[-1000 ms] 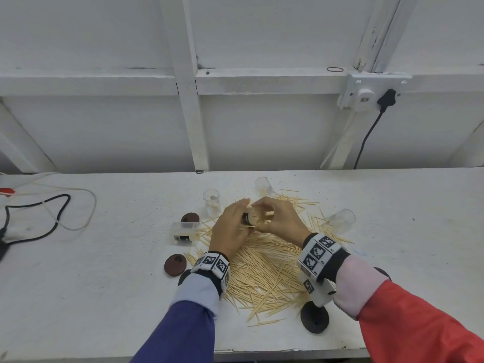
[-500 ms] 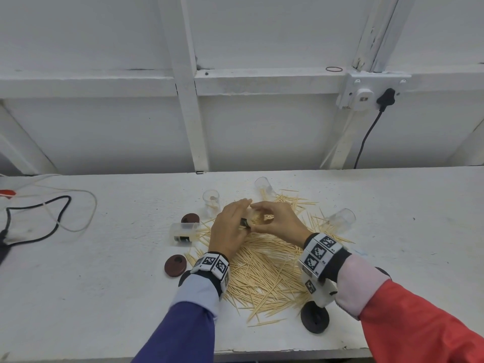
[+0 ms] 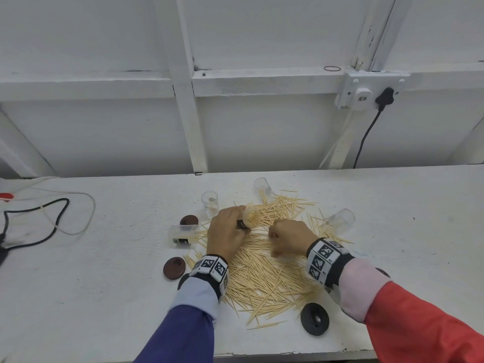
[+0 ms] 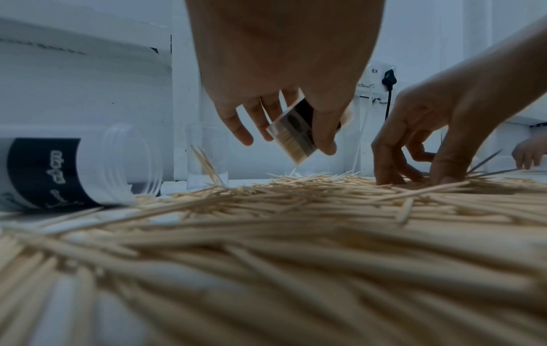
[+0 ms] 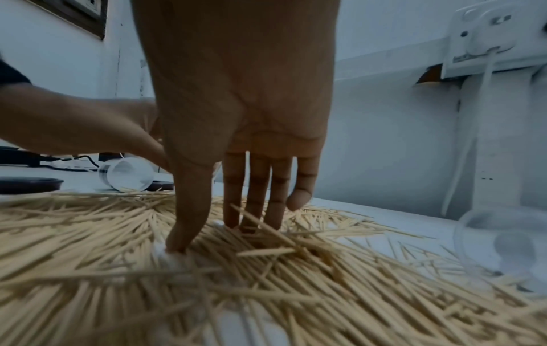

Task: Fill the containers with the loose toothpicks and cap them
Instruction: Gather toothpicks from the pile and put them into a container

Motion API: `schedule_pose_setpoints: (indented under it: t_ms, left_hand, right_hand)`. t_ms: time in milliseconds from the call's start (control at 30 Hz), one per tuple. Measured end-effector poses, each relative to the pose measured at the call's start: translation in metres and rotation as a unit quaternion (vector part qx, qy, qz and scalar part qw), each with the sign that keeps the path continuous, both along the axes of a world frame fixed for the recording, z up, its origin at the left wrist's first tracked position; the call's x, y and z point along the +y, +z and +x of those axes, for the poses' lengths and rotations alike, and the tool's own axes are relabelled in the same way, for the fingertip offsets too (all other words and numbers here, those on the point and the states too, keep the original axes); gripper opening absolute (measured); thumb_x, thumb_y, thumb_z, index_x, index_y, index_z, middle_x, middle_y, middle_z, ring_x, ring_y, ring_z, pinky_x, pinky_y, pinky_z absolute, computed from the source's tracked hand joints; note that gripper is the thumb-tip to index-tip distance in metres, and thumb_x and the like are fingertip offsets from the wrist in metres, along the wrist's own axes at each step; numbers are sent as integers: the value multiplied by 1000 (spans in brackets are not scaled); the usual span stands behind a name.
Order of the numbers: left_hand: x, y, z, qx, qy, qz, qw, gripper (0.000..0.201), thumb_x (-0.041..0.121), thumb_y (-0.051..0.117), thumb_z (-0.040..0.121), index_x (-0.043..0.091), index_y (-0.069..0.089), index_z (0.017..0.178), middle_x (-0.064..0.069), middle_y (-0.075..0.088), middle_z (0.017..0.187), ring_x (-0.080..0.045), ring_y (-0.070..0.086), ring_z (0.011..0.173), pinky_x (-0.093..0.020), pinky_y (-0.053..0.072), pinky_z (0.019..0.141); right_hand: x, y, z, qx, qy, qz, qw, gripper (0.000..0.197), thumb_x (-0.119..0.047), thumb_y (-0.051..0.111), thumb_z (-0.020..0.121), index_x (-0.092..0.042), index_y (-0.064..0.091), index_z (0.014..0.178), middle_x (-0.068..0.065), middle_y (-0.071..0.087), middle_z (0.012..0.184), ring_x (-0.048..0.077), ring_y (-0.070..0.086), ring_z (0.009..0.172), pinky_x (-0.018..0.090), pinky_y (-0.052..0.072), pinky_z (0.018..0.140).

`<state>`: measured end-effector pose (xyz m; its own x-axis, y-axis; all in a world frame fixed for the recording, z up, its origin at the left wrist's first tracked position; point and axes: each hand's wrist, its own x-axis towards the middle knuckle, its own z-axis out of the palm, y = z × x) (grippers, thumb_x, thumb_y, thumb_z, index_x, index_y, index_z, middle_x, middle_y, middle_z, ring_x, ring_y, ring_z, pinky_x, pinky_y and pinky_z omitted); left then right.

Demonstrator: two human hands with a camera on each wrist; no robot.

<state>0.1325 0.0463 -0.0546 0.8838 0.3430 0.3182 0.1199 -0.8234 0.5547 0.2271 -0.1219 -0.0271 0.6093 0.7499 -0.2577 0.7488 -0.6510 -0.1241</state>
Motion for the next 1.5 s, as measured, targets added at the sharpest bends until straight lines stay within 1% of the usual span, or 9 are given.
schedule_pose_setpoints:
  t_ms: [200, 400, 667, 900, 1033, 1200, 1300, 1400, 1500]
  left_hand:
    - [0, 0, 1, 11, 4, -1, 1000, 55, 26, 77, 78, 17, 58, 129, 1, 62, 126, -21, 51, 117, -30, 35, 96]
    - [0, -3, 1, 23, 3, 5, 1000, 56, 27, 76, 78, 18, 57, 131, 2, 61, 127, -20, 50, 118, -31, 35, 95]
    - [2, -5, 3, 32, 6, 5, 999, 56, 30, 75, 79, 20, 57, 131, 3, 61, 127, -21, 50, 118, -33, 36, 96]
    - [1, -4, 2, 25, 21, 11, 999, 55, 30, 75, 79, 20, 57, 130, 2, 62, 125, -21, 52, 115, -34, 38, 93]
    - [2, -4, 2, 27, 43, 12, 999, 55, 34, 73, 80, 22, 55, 131, 4, 62, 124, -20, 51, 115, -34, 39, 92]
    - [2, -3, 2, 25, 63, 11, 998, 57, 35, 75, 80, 23, 55, 132, 4, 62, 124, -19, 50, 114, -33, 40, 92]
    - [2, -2, 1, 30, 67, 11, 997, 56, 35, 73, 81, 23, 55, 133, 4, 61, 124, -20, 50, 115, -34, 40, 92]
    - [2, -3, 1, 43, 71, 11, 997, 56, 36, 72, 82, 24, 53, 134, 4, 61, 124, -20, 49, 116, -35, 40, 91]
    - [2, -3, 1, 52, 69, 12, 996, 56, 36, 71, 83, 24, 52, 134, 4, 60, 125, -20, 49, 116, -34, 39, 91]
  right_hand:
    - [0, 2, -2, -21, 18, 21, 999, 29, -36, 67, 86, -24, 70, 112, -5, 67, 104, 15, 59, 98, 28, 44, 76]
    - [-2, 1, -2, -43, 42, 13, 998, 17, -28, 62, 83, -18, 74, 90, -3, 64, 93, 18, 60, 89, 27, 43, 63]
    - [-2, 0, -5, -46, 62, 38, 996, 16, -21, 58, 89, -15, 72, 93, -4, 56, 95, 12, 44, 85, 27, 35, 65]
    - [-7, 1, 7, 45, 32, 67, 996, 18, -26, 60, 92, -16, 71, 103, -4, 55, 110, 12, 49, 105, 24, 38, 74]
    - [-11, 3, 15, 117, 2, 116, 986, 19, -32, 63, 92, -14, 69, 96, -8, 54, 97, 5, 48, 82, 21, 37, 67]
    - [-16, 7, 20, 222, -26, 163, 961, 27, -25, 63, 93, -17, 59, 68, -2, 56, 71, 14, 46, 66, 31, 39, 66]
    - [-16, 10, 20, 250, -33, 194, 948, 25, -23, 59, 96, -5, 67, 81, -2, 66, 77, 12, 51, 66, 30, 40, 65]
    - [-14, 11, 21, 276, -44, 231, 932, 29, -20, 57, 97, 4, 61, 82, 1, 73, 81, 8, 64, 73, 36, 49, 75]
    - [-12, 11, 22, 300, -52, 265, 915, 25, -17, 57, 97, -3, 57, 76, 3, 70, 71, 11, 67, 71, 40, 50, 86]
